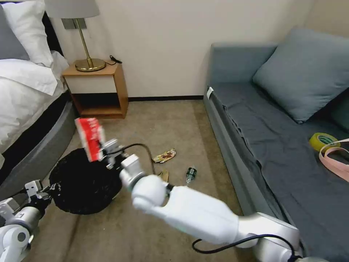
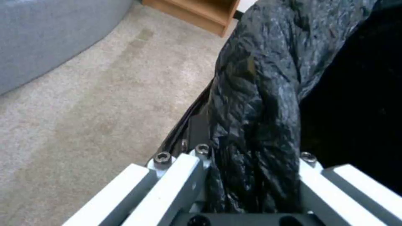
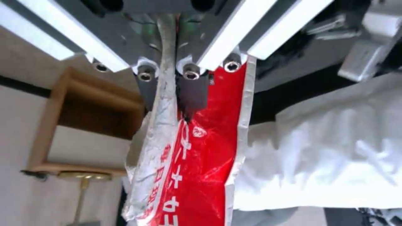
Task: Pick up the trash bin, then pick up the garbage on the floor and place it into the trash bin.
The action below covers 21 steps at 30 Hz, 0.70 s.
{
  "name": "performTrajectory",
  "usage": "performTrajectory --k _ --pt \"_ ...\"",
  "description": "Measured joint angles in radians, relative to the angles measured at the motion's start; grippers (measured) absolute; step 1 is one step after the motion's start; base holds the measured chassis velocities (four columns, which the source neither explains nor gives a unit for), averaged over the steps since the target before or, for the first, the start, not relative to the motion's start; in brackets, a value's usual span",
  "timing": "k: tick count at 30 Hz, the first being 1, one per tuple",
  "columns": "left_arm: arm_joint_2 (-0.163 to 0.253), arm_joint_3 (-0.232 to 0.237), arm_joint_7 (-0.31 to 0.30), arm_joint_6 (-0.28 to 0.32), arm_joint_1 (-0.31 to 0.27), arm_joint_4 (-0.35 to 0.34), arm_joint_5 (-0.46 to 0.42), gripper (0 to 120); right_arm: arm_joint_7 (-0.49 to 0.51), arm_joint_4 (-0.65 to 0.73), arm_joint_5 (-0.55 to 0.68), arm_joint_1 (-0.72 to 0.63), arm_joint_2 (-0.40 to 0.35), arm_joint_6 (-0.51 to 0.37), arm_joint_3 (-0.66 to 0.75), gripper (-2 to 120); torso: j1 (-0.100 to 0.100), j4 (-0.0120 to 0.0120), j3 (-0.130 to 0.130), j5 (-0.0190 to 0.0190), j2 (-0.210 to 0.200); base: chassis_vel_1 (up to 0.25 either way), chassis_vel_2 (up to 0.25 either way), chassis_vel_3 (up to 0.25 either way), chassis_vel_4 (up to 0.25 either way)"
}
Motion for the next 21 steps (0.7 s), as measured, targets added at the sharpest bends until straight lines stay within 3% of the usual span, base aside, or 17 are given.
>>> performTrajectory --k 18,21 --pt "-0.002 -0.014 0.006 -0.001 0.004 0.015 -0.021 2 -0.018 -0.062 -0.054 -0.06 0.027 0.008 -0.075 0 0.0 -0.0002 0.0 0.0003 0.0 0.0 0.0 0.0 0.0" --pt "-0.004 -0.014 0.006 -0.001 0.005 0.01 -0.026 2 -0.017 -0.073 -0.063 -0.067 0.032 0.01 -0.076 6 0.0 -0.0002 0.0 0.0004 0.0 0.0 0.0 0.0 0.0"
